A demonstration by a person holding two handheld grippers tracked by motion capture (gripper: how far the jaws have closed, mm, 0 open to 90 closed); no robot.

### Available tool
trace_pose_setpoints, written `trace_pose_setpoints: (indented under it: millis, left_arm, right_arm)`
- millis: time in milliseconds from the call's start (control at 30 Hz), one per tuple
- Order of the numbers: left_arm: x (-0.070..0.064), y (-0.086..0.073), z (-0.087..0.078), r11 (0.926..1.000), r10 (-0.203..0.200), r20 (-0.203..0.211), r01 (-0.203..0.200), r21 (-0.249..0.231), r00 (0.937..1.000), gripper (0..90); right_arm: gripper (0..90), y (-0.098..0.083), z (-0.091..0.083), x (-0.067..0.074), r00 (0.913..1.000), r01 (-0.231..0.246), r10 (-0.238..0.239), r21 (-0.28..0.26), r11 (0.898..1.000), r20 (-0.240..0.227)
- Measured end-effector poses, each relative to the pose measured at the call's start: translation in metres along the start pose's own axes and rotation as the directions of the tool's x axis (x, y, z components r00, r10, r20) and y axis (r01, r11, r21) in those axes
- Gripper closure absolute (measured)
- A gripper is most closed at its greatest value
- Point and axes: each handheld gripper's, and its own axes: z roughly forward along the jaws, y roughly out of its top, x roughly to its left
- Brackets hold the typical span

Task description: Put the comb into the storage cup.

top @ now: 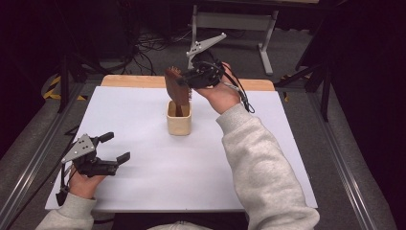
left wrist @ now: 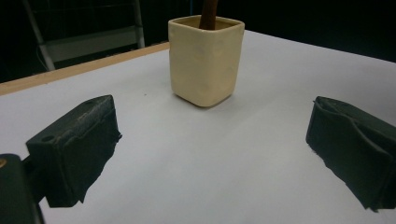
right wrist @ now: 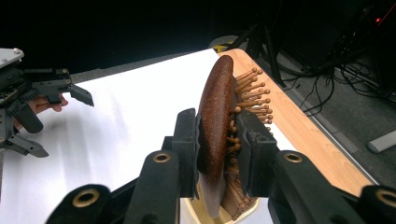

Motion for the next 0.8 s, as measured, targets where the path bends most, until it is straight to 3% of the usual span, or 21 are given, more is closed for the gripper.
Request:
trace_pose_setpoints:
  millis: [800]
  left_arm:
    - [-0.001, 0.000, 0.001, 1.0000, 0.002, 0.004, -0.002, 0.005, 1.0000, 3.6]
  right_arm:
    - [71.3, -0.014, 0.022, 0.000, 0.9998, -0.007, 0.008, 0.054, 0.999, -0.020]
